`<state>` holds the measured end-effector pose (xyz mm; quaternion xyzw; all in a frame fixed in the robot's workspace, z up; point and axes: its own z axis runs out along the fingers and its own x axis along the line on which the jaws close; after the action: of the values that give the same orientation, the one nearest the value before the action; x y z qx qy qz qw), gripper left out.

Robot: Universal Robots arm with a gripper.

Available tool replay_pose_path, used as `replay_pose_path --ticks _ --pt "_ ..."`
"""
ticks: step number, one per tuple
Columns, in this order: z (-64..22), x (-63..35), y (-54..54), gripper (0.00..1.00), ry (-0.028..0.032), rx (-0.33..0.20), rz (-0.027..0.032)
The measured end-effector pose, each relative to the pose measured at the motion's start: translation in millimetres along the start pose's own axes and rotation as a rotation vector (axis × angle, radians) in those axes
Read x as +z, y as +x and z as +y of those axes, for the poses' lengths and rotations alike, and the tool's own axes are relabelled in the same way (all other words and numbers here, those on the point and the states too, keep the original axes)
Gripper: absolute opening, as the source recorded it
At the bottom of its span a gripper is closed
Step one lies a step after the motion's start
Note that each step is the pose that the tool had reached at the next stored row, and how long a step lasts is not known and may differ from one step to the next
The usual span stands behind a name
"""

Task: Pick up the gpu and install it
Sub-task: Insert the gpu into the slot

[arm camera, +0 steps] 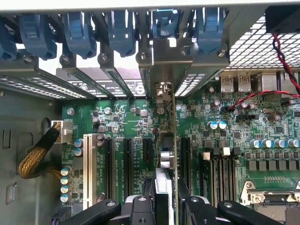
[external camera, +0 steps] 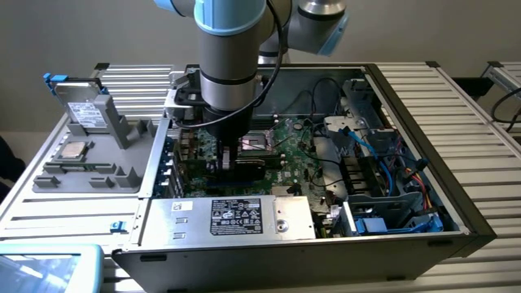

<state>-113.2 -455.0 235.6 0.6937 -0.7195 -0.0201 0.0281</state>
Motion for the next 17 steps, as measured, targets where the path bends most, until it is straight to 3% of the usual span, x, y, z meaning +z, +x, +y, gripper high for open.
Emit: replay_pose_path --ticks 17 --pt "0.0 0.1 -0.3 0.29 0.0000 0.000 0.0055"
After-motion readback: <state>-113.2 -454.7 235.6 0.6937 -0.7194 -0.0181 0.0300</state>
